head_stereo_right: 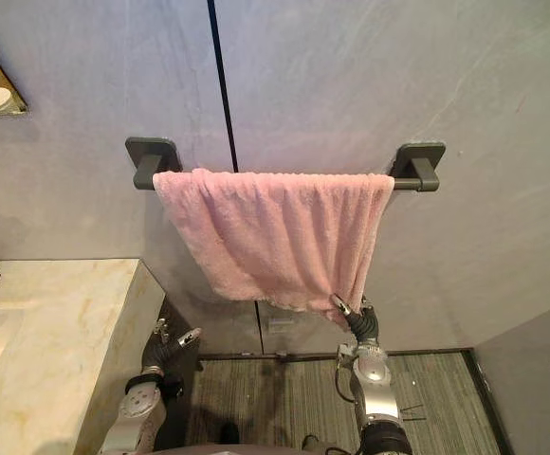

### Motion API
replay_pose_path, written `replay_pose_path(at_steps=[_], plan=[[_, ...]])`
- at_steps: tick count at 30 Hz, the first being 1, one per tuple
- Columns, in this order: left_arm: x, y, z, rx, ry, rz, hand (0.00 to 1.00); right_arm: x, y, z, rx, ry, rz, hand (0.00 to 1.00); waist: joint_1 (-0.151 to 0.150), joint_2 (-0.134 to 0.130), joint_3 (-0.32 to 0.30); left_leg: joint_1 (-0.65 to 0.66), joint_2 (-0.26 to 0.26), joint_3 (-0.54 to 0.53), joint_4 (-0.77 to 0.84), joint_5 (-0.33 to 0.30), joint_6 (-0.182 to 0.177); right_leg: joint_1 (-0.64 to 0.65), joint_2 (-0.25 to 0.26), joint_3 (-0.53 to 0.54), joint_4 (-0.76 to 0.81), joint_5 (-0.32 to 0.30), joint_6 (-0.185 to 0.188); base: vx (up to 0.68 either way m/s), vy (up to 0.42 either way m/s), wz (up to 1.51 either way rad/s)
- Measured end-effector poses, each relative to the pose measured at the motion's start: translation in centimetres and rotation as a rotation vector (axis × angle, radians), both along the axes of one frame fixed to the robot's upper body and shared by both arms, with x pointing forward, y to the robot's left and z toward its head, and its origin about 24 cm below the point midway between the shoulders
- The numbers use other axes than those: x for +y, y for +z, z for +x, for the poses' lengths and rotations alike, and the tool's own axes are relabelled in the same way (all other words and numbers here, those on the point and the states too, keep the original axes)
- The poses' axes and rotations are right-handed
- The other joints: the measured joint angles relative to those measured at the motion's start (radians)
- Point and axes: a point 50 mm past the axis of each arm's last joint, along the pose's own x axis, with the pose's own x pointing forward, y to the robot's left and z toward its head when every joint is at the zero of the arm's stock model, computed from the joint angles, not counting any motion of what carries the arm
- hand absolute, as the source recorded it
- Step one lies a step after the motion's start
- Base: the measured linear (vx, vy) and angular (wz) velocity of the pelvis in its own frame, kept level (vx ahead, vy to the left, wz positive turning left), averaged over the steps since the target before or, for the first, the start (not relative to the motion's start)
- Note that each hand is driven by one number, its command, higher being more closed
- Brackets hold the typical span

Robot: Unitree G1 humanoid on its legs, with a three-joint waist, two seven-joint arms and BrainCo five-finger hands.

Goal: Organize washtable

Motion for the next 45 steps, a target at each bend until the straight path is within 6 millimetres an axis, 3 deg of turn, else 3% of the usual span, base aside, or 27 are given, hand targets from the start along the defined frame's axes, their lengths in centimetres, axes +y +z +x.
replay_pose_path(at_steps=[3, 5, 10, 15, 17, 18, 19, 21, 23, 24, 25, 27, 28, 32, 35, 39, 42, 45], plan=[[0.4, 0.8, 0.2, -0.038, 0.022, 0.011, 0.0, -0.5, -0.7, -1.0, 0.038, -0.024, 0.002, 0.0, 0.001, 0.0, 0.0, -0.001, 0.0, 0.001, 0.0, 0.0, 0.0, -0.001, 0.0, 0.0, 0.0, -0.001, 0.001, -0.01, -0.004, 0.0], [1.1, 2.4, 0.6, -0.113, 0.055, 0.029, 0.0, -1.4, -0.7, -1.9, 0.039, -0.079, -0.006, 0.0, 0.0, 0.001, 0.0, -0.001, 0.0, 0.001, 0.0, 0.0, 0.0, -0.002, -0.001, 0.001, 0.001, -0.001, 0.001, -0.01, -0.008, -0.02], [1.4, 7.2, 1.7, -0.329, 0.063, 0.06, 0.0, -4.9, 2.4, -2.5, -0.09, -0.214, -0.084, 0.0, -0.003, 0.001, 0.0, -0.001, 0.0, 0.0, 0.0, -0.002, 0.003, -0.004, -0.002, 0.004, 0.004, -0.001, 0.001, 0.0, -0.01, -0.03], [3.5, 14.7, 1.2, -0.677, 0.184, 0.135, 0.0, -8.9, 8.4, -3.1, -0.321, -0.343, -0.227, 0.0, -0.007, 0.002, 0.0, 0.0, 0.0, 0.002, 0.001, -0.003, 0.002, -0.005, -0.002, 0.009, 0.008, -0.001, 0.001, 0.0, -0.006, -0.02], [4.3, 17.4, 0.5, -0.801, 0.235, 0.177, 0.0, -9.9, 11.6, -3.2, -0.446, -0.381, -0.289, 0.0, -0.006, 0.004, -0.001, 0.002, -0.001, 0.002, 0.002, -0.003, 0.002, -0.006, -0.002, 0.009, 0.009, -0.001, 0.002, 0.0, 0.0, 0.0], [4.6, 19.6, -0.2, -0.905, 0.256, 0.213, 0.0, -10.2, 14.7, -3.3, -0.58, -0.392, -0.341, 0.0, -0.006, 0.004, -0.002, 0.006, -0.001, 0.003, 0.001, -0.005, 0.004, -0.006, -0.002, 0.011, 0.009, -0.001, 0.002, 0.0, 0.0, 0.0], [4.7, 20.1, -0.4, -0.931, 0.262, 0.223, 0.0, -10.2, 15.5, -3.3, -0.618, -0.394, -0.354, 0.0, -0.006, 0.005, -0.002, 0.007, -0.001, 0.005, 0.002, -0.005, 0.004, -0.006, -0.002, 0.012, 0.009, -0.001, 0.002, -0.04, -0.004, -0.07], [4.8, 22.9, -1.5, -1.081, 0.253, 0.262, 0.0, -9.7, 20.9, -3.3, -0.878, -0.364, -0.434, 0.0, -0.007, 0.008, -0.004, 0.012, -0.001, 0.011, 0.005, -0.005, 0.004, -0.006, -0.002, 0.02, 0.012, -0.001, 0.003, -0.02, -0.003, -0.1], [4.4, 25.1, -2.1, -1.198, 0.192, 0.269, 0.0, -8.4, 25.1, -3.7, -1.098, -0.286, -0.484, 0.0, -0.006, 0.009, -0.006, 0.017, -0.001, 0.015, 0.006, -0.005, 0.004, -0.006, -0.002, 0.023, 0.015, -0.001, 0.002, -0.02, -0.005, -0.06], [4.2, 25.7, -2.2, -1.233, 0.164, 0.267, 0.0, -7.6, 26.3, -3.8, -1.168, -0.245, -0.489, 0.0, -0.006, 0.01, -0.007, 0.018, -0.001, 0.016, 0.006, -0.005, 0.004, -0.006, -0.002, 0.024, 0.016, -0.001, 0.002, -0.03, -0.006, -0.05], [3.5, 27.0, -2.2, -1.308, 0.07, 0.246, 0.0, -5.9, 28.8, -3.9, -1.324, -0.119, -0.492, 0.0, -0.006, 0.012, -0.017, 0.019, -0.002, 0.019, 0.006, -0.005, 0.004, -0.006, -0.002, 0.025, 0.017, -0.001, 0.002, -0.03, -0.006, -0.04], [2.3, 27.7, -1.8, -1.363, -0.067, 0.187, 0.0, -3.5, 30.4, -3.4, -1.445, 0.077, -0.445, 0.0, -0.006, 0.012, -0.037, 0.022, -0.004, 0.02, 0.006, -0.005, 0.004, -0.005, -0.002, 0.028, 0.018, -0.001, 0.003, -0.02, -0.004, -0.04], [0.9, 28.0, -1.3, -1.38, -0.194, 0.115, 0.0, -1.4, 30.9, -2.7, -1.494, 0.254, -0.366, 0.0, -0.005, 0.013, -0.05, 0.022, -0.006, 0.02, 0.005, -0.005, 0.004, -0.005, -0.002, 0.029, 0.019, -0.001, 0.003, 0.0, 0.0, 0.0], [-3.2, 27.1, 0.2, -1.33, -0.53, -0.06, 0.0, 3.9, 30.5, -1.6, -1.487, 0.68, -0.108, 0.0, -0.001, 0.015, -0.053, 0.024, -0.008, 0.02, 0.001, -0.005, 0.004, -0.008, -0.002, 0.029, 0.031, -0.002, 0.004, -0.05, -0.003, 0.02], [-5.5, 24.6, 1.4, -1.176, -0.73, -0.165, 0.0, 6.8, 28.5, -0.6, -1.326, 0.968, 0.029, 0.0, 0.002, 0.015, -0.053, 0.022, -0.011, 0.02, 0.0, -0.004, 0.005, -0.016, -0.005, 0.035, 0.039, -0.003, 0.005, -0.04, 0.002, -0.03], [-6.9, 20.8, 2.2, -0.949, -0.866, -0.245, 0.0, 7.6, 25.2, 0.5, -1.073, 1.147, 0.07, 0.0, 0.0, 0.015, -0.053, 0.019, -0.014, 0.022, 0.0, -0.003, 0.007, -0.023, -0.007, 0.043, 0.043, -0.003, 0.006, -0.01, 0.002, -0.04], [-7.4, 17.3, 2.4, -0.753, -0.955, -0.26, 0.0, 7.0, 21.8, 1.3, -0.85, 1.174, 0.094, 0.0, 0.0, 0.015, -0.053, 0.014, -0.014, 0.022, 0.0, -0.001, 0.009, -0.029, -0.006, 0.044, 0.043, -0.003, 0.006, 0.0, 0.0, 0.0], [-7.9, 15.3, 2.2, -0.65, -1.008, -0.259, 0.0, 6.7, 19.0, 1.4, -0.702, 1.175, 0.101, 0.0, 0.0, 0.016, -0.053, 0.005, -0.013, 0.023, 0.0, 0.001, 0.009, -0.04, -0.005, 0.046, 0.046, -0.003, 0.005, 0.0, 0.0, 0.0]])
